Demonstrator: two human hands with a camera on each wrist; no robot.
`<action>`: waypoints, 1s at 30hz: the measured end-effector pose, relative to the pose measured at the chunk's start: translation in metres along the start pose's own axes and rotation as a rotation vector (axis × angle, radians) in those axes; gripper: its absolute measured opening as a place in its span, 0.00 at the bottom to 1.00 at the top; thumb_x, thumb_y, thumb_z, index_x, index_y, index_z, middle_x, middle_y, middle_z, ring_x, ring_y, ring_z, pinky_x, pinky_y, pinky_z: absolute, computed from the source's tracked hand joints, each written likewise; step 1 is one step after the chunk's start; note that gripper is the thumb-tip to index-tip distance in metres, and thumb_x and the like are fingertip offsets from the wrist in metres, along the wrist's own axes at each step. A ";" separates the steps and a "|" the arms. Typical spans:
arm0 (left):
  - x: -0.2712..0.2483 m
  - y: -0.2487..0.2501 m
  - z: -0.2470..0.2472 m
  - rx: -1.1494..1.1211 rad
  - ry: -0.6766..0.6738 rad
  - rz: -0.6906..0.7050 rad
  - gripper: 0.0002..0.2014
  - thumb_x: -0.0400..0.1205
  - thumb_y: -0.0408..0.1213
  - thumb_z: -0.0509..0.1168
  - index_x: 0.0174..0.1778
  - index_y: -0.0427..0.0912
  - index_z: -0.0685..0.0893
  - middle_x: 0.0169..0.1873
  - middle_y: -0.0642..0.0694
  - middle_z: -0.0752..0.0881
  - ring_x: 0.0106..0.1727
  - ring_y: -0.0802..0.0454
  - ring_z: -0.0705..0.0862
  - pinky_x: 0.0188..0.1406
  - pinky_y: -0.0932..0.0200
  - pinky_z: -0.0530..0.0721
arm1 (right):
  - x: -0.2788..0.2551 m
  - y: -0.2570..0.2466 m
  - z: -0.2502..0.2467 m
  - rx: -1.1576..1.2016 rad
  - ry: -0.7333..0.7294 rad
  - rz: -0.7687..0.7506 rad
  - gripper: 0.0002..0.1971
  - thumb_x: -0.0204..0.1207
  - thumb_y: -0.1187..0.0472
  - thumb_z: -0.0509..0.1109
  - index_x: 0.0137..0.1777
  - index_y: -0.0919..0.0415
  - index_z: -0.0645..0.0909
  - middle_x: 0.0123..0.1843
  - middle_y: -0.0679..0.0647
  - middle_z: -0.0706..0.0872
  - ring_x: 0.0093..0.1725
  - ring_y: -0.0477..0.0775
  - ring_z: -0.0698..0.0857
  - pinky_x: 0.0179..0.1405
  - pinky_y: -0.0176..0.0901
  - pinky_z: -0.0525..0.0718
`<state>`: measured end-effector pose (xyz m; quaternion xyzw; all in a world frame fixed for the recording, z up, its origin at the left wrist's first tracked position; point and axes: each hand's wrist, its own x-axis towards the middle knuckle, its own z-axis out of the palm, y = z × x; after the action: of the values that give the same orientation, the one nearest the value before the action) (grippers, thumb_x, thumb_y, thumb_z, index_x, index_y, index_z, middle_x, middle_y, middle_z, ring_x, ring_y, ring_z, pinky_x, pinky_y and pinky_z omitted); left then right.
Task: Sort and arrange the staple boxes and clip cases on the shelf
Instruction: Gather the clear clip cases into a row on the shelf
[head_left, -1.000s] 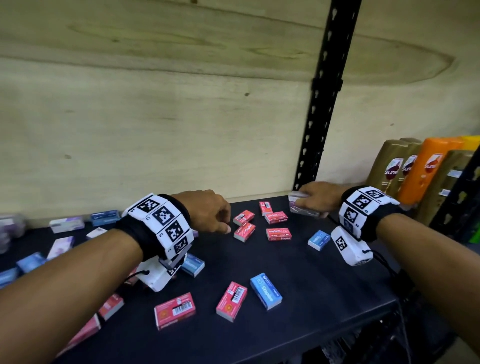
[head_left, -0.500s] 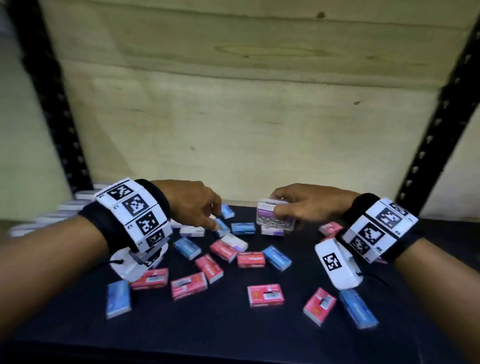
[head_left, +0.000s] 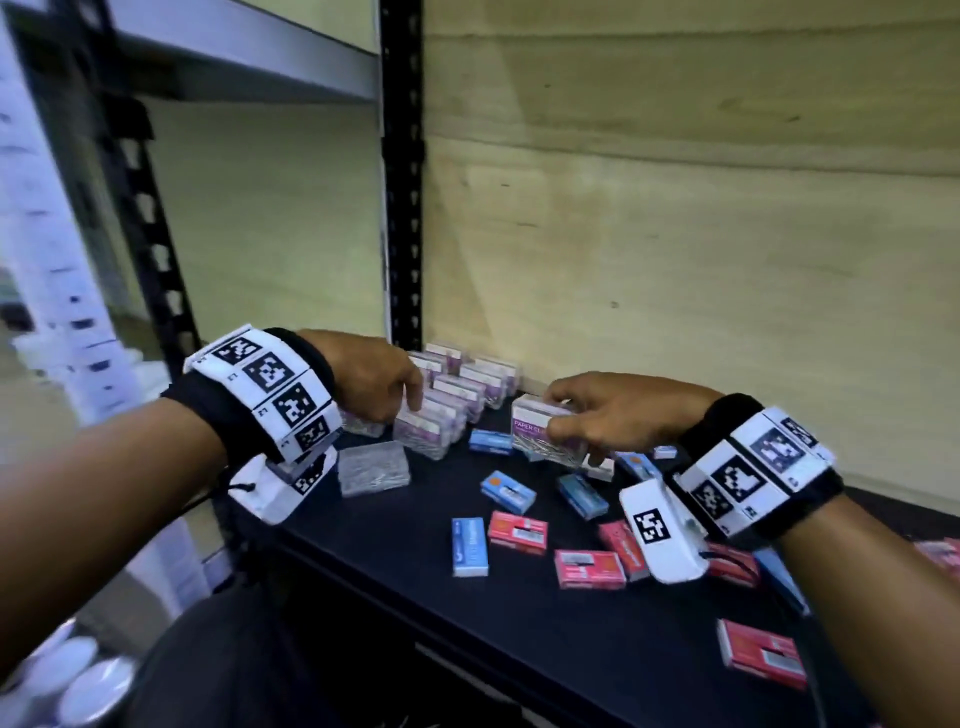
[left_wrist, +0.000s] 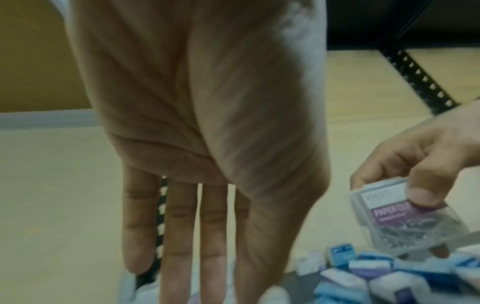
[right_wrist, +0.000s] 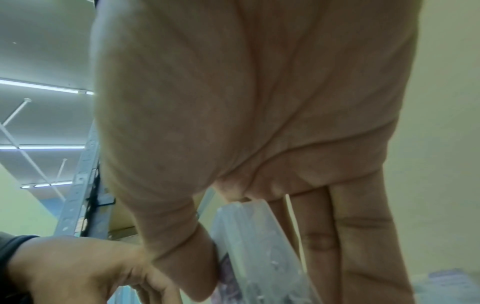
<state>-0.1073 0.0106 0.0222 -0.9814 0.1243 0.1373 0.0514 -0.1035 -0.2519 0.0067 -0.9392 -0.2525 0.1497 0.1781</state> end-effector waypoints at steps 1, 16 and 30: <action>-0.002 -0.007 0.005 -0.010 -0.015 -0.018 0.14 0.79 0.37 0.64 0.59 0.57 0.82 0.53 0.57 0.86 0.50 0.55 0.82 0.55 0.56 0.82 | 0.005 -0.006 0.002 -0.011 -0.018 -0.008 0.11 0.84 0.54 0.65 0.61 0.59 0.80 0.51 0.57 0.92 0.37 0.48 0.89 0.42 0.36 0.85; 0.001 -0.035 0.063 -0.124 -0.029 -0.059 0.30 0.65 0.51 0.82 0.59 0.52 0.77 0.51 0.52 0.84 0.49 0.52 0.82 0.44 0.58 0.78 | 0.043 -0.056 0.023 -0.090 -0.051 -0.067 0.21 0.82 0.45 0.65 0.73 0.49 0.73 0.53 0.46 0.89 0.44 0.48 0.91 0.59 0.47 0.85; -0.013 -0.054 0.046 -0.209 -0.057 -0.053 0.10 0.77 0.47 0.72 0.50 0.48 0.88 0.46 0.51 0.91 0.51 0.52 0.88 0.57 0.54 0.86 | 0.055 -0.077 0.035 -0.304 -0.107 -0.058 0.25 0.82 0.43 0.65 0.76 0.49 0.72 0.72 0.50 0.80 0.64 0.51 0.79 0.67 0.48 0.78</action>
<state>-0.1174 0.0716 -0.0149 -0.9800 0.0818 0.1759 -0.0442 -0.1031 -0.1510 -0.0033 -0.9382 -0.3086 0.1545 0.0245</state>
